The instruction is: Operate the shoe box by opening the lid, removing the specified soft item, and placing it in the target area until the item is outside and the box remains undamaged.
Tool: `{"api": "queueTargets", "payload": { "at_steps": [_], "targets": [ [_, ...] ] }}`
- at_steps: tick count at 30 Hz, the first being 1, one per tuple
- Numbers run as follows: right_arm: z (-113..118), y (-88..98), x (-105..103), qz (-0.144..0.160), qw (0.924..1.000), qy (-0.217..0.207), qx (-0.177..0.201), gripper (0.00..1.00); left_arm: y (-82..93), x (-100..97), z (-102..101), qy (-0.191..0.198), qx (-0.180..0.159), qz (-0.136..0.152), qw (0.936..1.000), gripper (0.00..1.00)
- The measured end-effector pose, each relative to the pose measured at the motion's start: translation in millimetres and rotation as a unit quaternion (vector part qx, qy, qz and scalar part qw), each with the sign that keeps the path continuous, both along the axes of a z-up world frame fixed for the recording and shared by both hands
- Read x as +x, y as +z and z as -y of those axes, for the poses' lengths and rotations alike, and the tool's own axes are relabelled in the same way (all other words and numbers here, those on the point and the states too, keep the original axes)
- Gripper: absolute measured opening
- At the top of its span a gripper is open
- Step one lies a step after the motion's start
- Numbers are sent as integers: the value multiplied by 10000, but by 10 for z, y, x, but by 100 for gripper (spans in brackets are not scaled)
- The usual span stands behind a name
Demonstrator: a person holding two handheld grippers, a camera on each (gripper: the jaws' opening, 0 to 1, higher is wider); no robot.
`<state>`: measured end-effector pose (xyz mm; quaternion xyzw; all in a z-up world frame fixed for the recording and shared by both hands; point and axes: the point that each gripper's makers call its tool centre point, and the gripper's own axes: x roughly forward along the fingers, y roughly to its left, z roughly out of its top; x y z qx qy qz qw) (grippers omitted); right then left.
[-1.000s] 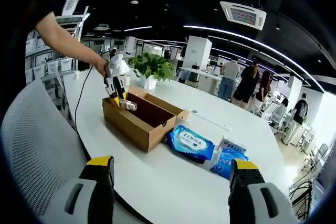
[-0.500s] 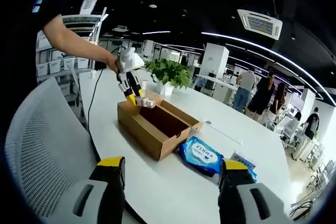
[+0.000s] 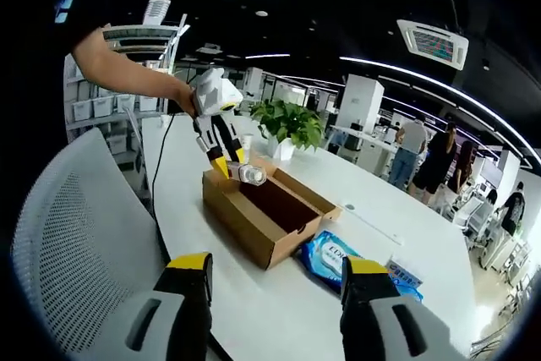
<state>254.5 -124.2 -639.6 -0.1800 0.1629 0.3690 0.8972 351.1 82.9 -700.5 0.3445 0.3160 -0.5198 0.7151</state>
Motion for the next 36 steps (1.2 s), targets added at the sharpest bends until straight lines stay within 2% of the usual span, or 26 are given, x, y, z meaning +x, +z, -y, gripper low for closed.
{"api": "queueTargets", "payload": {
  "at_steps": [14,23,36],
  "targets": [
    [-162,26,-17,20,9996,292,6,48,186,-337,450,-737,-379,85,9965,19],
    [-248,23,-48,-20,9991,415,33,43,199,-521,629,-1246,-466,89,9911,19],
    [-383,-7,-112,-77,9977,663,62,35,159,-739,815,-1736,-578,-30,9831,19]
  ]
}}
